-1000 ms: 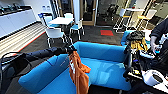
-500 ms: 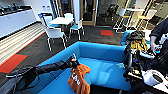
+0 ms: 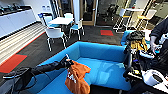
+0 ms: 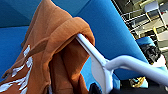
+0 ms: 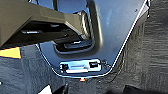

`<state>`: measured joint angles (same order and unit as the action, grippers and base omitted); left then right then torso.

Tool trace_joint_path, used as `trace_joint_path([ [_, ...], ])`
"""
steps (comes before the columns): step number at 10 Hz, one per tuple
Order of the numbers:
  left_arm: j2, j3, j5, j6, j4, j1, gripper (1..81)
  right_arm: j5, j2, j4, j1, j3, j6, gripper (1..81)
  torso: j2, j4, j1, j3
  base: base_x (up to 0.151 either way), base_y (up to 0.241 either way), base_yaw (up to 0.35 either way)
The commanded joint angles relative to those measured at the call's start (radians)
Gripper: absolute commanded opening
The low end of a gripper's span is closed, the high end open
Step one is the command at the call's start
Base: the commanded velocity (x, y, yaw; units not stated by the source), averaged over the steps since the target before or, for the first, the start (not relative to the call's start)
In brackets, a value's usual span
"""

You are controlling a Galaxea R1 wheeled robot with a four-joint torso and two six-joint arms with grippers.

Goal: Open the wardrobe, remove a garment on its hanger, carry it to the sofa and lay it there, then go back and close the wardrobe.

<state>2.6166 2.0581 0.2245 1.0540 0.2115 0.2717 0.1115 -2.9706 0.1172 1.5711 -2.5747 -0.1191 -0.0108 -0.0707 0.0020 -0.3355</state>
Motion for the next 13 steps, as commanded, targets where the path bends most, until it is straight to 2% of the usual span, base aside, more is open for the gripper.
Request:
trace_joint_path([
  [1,-0.126,-0.006,-0.03,0.011,0.003,-0.194,1.0,-0.065,0.0,0.007,0.01,0.002,0.001,81.1,0.0,0.0,0.0,0.0,0.0,0.0,0.0],
  [6,-0.288,-0.006,-0.022,0.011,0.011,-0.193,1.0,-0.065,-0.003,0.01,0.011,0.002,0.001,81.1,0.0,0.0,0.0,0.0,0.0,0.0,0.0],
  [13,-0.407,0.004,-0.031,0.03,-0.001,-0.124,1.0,-0.062,-0.004,0.012,0.013,0.002,0.003,81.1,0.0,0.0,0.0,0.0,0.0,0.0,0.0],
])
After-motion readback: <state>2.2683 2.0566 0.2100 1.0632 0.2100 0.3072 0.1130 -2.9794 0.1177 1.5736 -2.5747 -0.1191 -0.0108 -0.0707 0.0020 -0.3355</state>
